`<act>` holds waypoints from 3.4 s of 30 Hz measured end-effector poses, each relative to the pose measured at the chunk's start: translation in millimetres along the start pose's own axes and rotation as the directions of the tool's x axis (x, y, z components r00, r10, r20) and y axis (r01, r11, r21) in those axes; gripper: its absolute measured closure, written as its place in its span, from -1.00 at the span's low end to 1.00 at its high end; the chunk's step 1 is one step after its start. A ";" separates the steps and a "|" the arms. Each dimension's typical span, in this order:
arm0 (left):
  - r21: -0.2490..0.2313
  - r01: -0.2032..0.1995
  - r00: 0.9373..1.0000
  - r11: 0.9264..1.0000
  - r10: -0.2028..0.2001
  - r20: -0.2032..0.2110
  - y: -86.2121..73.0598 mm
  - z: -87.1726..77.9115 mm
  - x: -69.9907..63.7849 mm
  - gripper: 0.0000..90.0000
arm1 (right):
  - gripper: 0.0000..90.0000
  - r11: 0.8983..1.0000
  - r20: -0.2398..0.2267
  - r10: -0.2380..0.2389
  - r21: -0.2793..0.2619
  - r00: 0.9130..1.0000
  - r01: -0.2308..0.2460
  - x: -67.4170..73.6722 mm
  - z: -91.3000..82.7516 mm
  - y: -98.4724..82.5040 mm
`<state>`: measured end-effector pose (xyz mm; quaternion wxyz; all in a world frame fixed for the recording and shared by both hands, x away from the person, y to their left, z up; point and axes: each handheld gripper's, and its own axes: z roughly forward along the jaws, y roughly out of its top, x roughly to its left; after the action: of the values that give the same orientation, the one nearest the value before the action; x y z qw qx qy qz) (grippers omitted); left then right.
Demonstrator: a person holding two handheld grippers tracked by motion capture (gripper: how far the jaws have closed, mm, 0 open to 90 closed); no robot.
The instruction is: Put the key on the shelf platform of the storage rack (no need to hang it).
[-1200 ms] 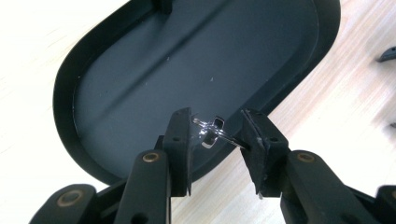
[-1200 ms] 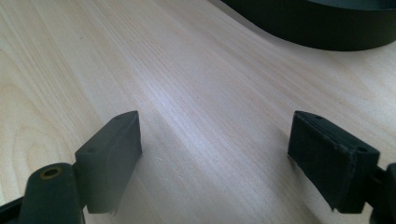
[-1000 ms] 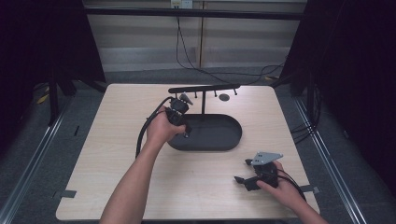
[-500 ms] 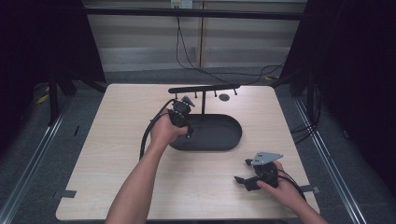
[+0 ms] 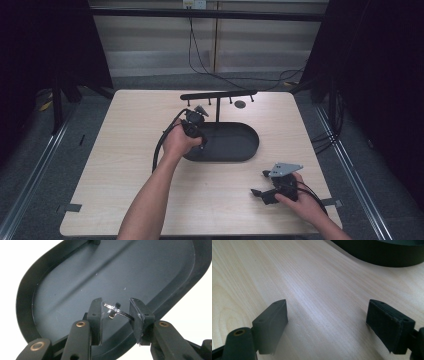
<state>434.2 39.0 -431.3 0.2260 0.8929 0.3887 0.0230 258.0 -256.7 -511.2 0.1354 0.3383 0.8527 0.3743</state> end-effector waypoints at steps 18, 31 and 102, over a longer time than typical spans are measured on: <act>-0.040 0.007 1.000 0.999 -0.008 -0.019 -6.1 11.7 4.5 0.42 | -0.62 1.000 0.000 0.000 0.000 1.000 0.000 0.1 0.0 0.0; -0.040 0.007 0.999 0.999 -0.008 -0.038 -7.5 17.8 8.6 0.42 | -0.62 1.000 0.001 0.000 0.000 1.000 0.000 0.1 0.0 -0.1; -0.095 0.072 0.997 0.993 -0.074 -0.017 -21.5 7.2 12.5 0.05 | -0.62 1.000 0.001 0.003 0.001 1.000 -0.003 0.4 -0.2 -0.2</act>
<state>429.7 57.8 -448.6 0.2646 0.8662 0.4217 0.0421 257.5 -256.6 -511.1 0.1353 0.3397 0.8523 0.3741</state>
